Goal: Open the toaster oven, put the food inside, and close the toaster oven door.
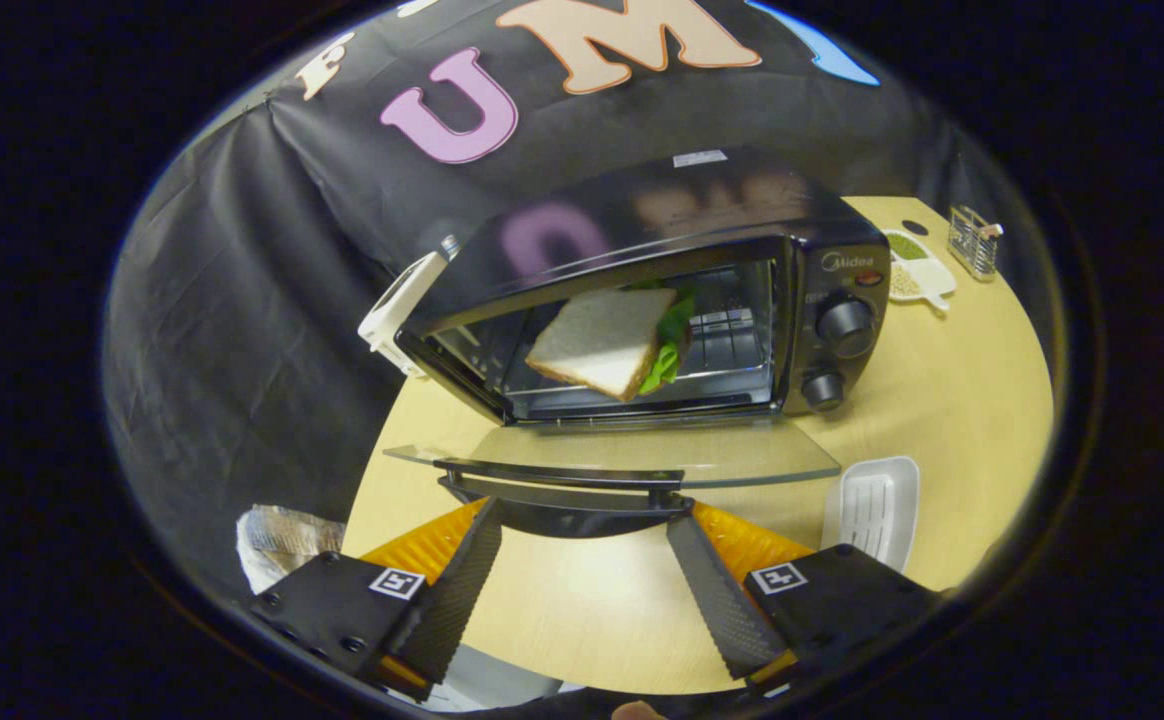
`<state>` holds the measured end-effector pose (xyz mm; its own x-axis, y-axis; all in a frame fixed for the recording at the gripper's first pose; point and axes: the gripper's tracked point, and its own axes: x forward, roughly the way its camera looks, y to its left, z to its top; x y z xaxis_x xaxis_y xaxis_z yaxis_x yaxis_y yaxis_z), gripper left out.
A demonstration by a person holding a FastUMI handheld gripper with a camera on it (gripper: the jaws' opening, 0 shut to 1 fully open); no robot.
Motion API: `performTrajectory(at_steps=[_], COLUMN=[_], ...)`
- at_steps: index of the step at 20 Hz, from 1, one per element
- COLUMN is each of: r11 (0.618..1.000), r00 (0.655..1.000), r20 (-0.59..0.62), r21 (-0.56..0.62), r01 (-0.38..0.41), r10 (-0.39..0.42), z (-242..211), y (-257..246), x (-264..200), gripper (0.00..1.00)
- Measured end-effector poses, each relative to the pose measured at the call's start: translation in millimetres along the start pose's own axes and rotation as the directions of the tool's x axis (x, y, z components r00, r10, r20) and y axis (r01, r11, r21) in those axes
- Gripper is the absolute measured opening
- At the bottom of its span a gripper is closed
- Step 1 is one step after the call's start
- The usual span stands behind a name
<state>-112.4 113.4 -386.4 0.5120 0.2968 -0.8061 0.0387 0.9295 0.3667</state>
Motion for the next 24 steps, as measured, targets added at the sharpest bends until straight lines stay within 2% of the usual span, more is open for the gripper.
performTrajectory(at_steps=[12, 17, 24], r11=[1.000, 0.995, 0.988], r00=[0.997, 0.991, 0.983], r20=[0.079, 0.133, 0.163], r21=[-0.012, -0.087, -0.111], r01=[0.006, 0.046, 0.104], r10=[-0.005, -0.034, -0.085], z=[37.9, 59.3, 75.0], y=[3.2, -3.6, -24.2], x=[-4.7, 0.4, 12.5], gripper=[1.00, 1.00, 1.00])
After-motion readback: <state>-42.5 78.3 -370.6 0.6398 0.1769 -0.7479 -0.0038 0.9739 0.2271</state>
